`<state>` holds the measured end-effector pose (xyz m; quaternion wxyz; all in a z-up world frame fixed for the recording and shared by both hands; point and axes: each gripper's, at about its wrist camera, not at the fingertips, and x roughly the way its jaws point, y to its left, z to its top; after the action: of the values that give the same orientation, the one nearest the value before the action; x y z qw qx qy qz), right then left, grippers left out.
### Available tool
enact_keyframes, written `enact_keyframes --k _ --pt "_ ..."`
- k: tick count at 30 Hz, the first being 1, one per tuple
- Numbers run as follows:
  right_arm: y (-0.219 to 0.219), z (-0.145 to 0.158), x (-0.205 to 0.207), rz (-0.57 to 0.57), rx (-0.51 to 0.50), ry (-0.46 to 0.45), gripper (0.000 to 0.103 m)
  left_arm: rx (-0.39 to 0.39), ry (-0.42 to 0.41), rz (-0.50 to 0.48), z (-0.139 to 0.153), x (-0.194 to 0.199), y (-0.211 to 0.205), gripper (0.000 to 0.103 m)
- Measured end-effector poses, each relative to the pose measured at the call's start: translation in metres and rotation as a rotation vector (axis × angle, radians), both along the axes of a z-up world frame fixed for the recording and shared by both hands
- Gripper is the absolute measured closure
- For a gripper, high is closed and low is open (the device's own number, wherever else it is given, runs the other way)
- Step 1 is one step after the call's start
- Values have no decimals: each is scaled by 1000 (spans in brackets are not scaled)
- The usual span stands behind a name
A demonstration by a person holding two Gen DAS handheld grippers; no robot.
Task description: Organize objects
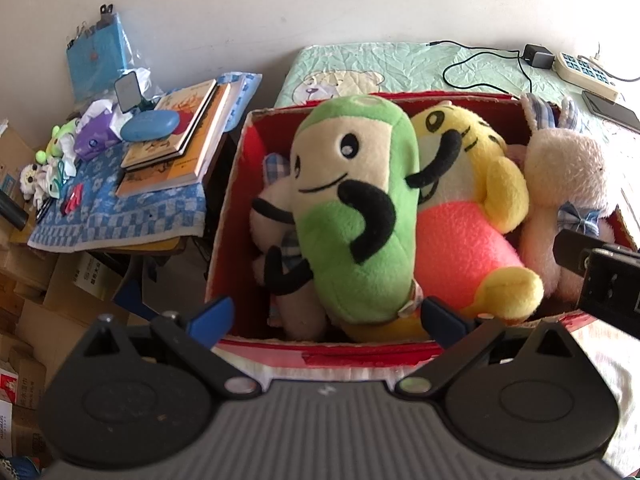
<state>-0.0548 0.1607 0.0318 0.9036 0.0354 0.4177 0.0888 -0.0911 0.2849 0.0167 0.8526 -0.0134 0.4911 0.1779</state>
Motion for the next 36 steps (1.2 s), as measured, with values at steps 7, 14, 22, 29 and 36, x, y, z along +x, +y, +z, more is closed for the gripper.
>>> enact_keyframes --k 7,14,22,29,36 --pt "2 -1 1 10 -3 3 20 0 -2 4 0 0 1 3" --pt "3 -3 3 13 -4 12 20 1 -1 6 -1 0 2 2" --pt "4 -4 4 12 -4 12 20 3 2 9 -2 1 2 3" --pt "4 -4 4 15 -4 12 20 4 4 7 -2 2 1 2" --pt "6 -4 5 19 -5 12 20 3 4 8 -3 3 2 2"
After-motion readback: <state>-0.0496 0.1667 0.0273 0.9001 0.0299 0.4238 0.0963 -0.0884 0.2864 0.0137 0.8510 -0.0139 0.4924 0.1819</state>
